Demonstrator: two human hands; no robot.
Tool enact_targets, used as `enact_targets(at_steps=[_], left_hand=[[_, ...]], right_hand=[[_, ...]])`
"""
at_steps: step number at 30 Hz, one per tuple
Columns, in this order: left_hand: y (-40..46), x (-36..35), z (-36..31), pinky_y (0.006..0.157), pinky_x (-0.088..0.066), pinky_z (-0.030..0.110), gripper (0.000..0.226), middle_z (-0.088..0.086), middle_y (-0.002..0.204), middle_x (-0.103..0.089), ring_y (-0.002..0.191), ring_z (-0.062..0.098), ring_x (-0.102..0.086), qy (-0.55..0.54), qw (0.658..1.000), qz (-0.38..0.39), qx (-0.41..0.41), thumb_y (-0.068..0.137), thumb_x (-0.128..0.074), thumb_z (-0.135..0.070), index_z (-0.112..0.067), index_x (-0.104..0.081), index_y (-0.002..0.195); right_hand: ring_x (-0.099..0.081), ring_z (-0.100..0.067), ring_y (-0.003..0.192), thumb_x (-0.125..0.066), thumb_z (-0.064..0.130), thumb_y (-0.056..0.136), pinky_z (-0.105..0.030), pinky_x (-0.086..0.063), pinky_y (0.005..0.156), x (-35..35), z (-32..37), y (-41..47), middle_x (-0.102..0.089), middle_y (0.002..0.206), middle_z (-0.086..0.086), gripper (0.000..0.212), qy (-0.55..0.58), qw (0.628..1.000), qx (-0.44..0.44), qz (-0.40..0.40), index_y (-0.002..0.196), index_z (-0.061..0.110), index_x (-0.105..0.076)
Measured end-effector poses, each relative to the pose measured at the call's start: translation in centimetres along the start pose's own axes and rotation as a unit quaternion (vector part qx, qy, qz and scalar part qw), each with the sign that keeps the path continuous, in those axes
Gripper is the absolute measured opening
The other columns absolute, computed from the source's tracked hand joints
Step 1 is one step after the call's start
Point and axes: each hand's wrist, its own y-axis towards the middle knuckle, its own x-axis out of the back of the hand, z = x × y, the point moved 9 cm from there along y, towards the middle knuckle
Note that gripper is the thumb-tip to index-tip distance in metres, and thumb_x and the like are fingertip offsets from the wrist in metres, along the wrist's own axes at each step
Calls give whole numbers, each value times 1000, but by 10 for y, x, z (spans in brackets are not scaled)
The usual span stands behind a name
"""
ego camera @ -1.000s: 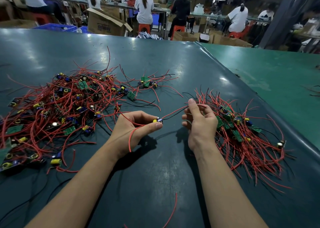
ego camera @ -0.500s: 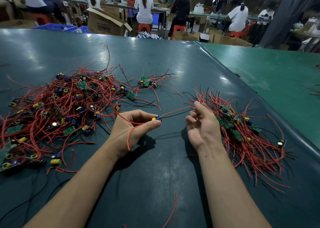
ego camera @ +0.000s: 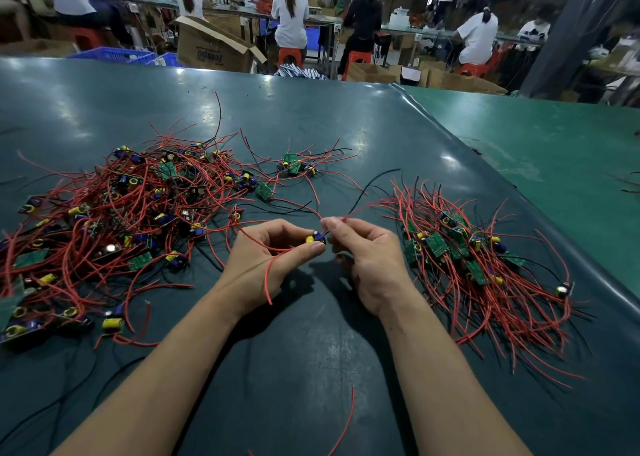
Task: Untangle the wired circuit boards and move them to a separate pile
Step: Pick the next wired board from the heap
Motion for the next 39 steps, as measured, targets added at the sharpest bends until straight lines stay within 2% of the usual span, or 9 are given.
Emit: enact_targets(at_steps=[11,16,22,25,28,31,34,36,39], left_hand=[[1,13,-10,60,-44,10,9,-7,69,-70,61,0,-59,28,995,-86,-39,78,-76,-6,-6,-71,85],[1,26,-11,64,-46,9,11,-13,70,-70,64,-3,-60,-1,989,-139,-55,82,-73,-4,-6,-69,92],[-1,40,-18,73,-50,15,8,0,84,-71,74,1,-63,70,964,-235,-105,86,-71,-19,-12,-69,89],[-1,48,-18,79,-57,29,21,15,91,-73,84,20,-70,-37,958,-261,-108,85,-65,-26,-6,-63,92],[2,50,-14,63,-59,30,23,11,76,-73,66,21,-72,-208,945,-239,-84,83,-63,-26,-9,-55,96],[4,47,-10,47,-52,21,26,3,58,-66,47,12,-62,-213,949,-226,-55,80,-63,-33,-9,-63,89],[5,39,-6,38,-40,17,28,1,53,-58,42,8,-52,-187,963,-194,-32,81,-62,-38,-10,-70,83],[6,26,-2,38,-38,18,27,1,52,-57,40,9,-51,-130,981,-144,-13,80,-62,-39,-14,-73,77],[3,7,4,35,-40,18,26,-2,52,-53,39,9,-49,-61,996,-68,18,81,-63,-39,-16,-73,75]], right_hand=[[-48,-4,44,-71,16,88,-20,-39,43,62,32,-4,-58,49,6,25,29,955,137,-263,64,13,-70],[-41,-13,52,-62,35,94,-29,-33,57,63,53,-17,-48,52,6,43,-243,886,223,-327,55,16,-56],[-42,-16,51,-63,27,91,-32,-37,56,56,45,-9,-51,48,-2,40,-289,896,183,-282,61,1,-63],[-33,-15,47,-59,22,84,-35,-32,49,47,40,-6,-44,46,-14,41,-337,897,156,-239,50,1,-53],[-20,-14,39,-59,25,85,-29,-21,43,37,42,-10,-20,37,3,55,-362,888,170,-229,41,14,-28],[-21,-11,42,-62,32,91,-26,-21,44,49,38,-8,-27,42,7,60,-240,922,156,-262,41,12,-35],[-26,-10,37,-63,43,91,-16,-20,39,19,12,5,-39,48,1,49,-33,997,28,-63,53,13,-68],[-28,-5,36,-64,42,90,-12,-18,35,-12,0,-2,-44,51,5,37,-54,996,-14,69,69,14,-75],[-30,-3,37,-67,31,90,-14,-22,35,-25,-2,-8,-45,49,9,32,-76,992,5,105,63,14,-69]])
